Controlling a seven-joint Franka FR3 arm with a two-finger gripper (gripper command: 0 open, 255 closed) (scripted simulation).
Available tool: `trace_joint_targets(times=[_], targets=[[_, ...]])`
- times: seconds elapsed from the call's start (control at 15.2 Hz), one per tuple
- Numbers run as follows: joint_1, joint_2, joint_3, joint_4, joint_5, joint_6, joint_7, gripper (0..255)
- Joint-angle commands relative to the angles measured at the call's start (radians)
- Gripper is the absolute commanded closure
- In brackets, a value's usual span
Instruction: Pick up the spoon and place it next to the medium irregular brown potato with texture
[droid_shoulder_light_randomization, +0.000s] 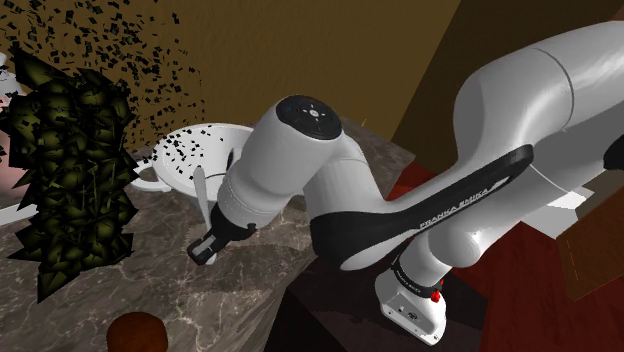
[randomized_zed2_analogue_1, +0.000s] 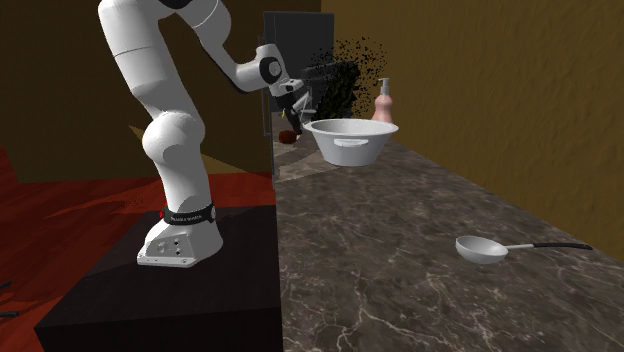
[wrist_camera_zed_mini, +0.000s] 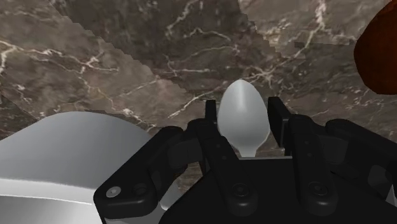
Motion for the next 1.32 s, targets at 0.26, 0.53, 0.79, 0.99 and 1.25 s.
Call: trace_joint_targets(times=[0.26, 0.53, 0.79, 0.99, 1.25], targets=[[-0.058, 0.068, 0.062, -0.031, -0.101, 0.077, 0.088, 255], [-0.065, 0.076, 0.069, -0.034, -0.115, 0.085, 0.1, 255], [-0.065, 0.076, 0.069, -0.034, -0.115, 0.085, 0.1, 255], [-0.065, 0.076, 0.069, -0.034, -0.116, 0.085, 0.1, 0], [-0.065, 0.076, 0.069, -0.034, -0.116, 0.085, 0.1, 0]])
